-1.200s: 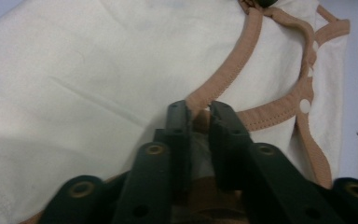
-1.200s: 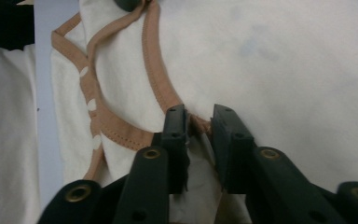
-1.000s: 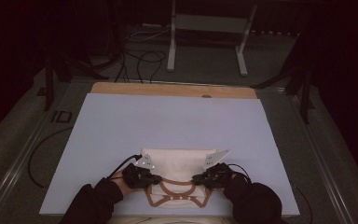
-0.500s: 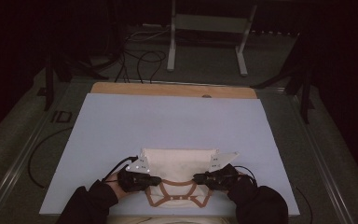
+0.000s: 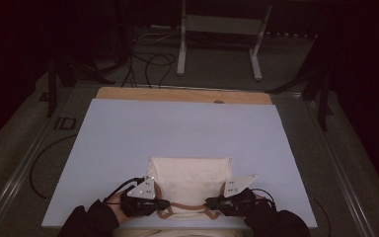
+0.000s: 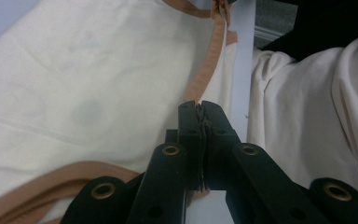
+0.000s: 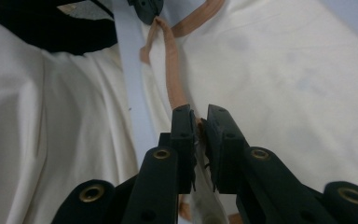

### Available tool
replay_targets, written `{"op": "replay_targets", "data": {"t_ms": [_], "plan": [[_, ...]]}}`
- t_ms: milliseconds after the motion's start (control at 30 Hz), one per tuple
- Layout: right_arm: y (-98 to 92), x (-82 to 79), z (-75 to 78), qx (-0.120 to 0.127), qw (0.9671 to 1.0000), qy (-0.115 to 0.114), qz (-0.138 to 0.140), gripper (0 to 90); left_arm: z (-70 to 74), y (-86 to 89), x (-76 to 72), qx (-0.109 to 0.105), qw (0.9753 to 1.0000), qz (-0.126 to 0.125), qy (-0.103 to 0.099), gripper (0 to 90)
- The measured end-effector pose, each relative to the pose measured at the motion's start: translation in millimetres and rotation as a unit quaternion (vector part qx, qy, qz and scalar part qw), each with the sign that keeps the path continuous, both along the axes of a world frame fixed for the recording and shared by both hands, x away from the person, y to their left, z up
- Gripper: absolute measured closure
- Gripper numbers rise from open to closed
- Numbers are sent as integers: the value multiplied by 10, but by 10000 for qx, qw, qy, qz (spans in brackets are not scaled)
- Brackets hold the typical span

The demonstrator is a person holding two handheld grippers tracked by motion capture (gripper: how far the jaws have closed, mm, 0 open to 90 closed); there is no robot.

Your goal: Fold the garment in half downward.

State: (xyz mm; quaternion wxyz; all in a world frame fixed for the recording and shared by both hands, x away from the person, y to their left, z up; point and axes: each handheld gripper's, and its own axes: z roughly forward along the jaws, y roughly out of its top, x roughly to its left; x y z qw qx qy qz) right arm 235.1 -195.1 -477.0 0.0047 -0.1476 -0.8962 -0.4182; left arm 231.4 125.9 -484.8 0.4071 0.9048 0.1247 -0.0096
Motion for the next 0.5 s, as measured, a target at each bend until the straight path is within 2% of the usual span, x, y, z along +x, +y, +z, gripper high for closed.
{"op": "replay_targets", "data": {"t_ms": [167,233,300,367,400,500], "plan": [[7,-57,-54,-39,9999,50,157,801,-22,-4,-76,71,9999,-117,-28,873],[11,-69,-59,-41,9998,128,165,735,-22,3,-83,32,9999,-126,-22,857],[8,-67,-65,-19,9997,90,213,696,-14,19,-75,-28,9999,-121,14,817],[7,-65,-55,35,9998,143,144,650,-4,32,-58,-90,10000,-31,-21,729],[4,-55,-55,64,9998,139,143,648,6,40,-53,-145,9999,-46,-28,725],[-3,-41,-34,73,9998,122,157,571,24,46,-43,-259,9996,-75,-12,572]]}}
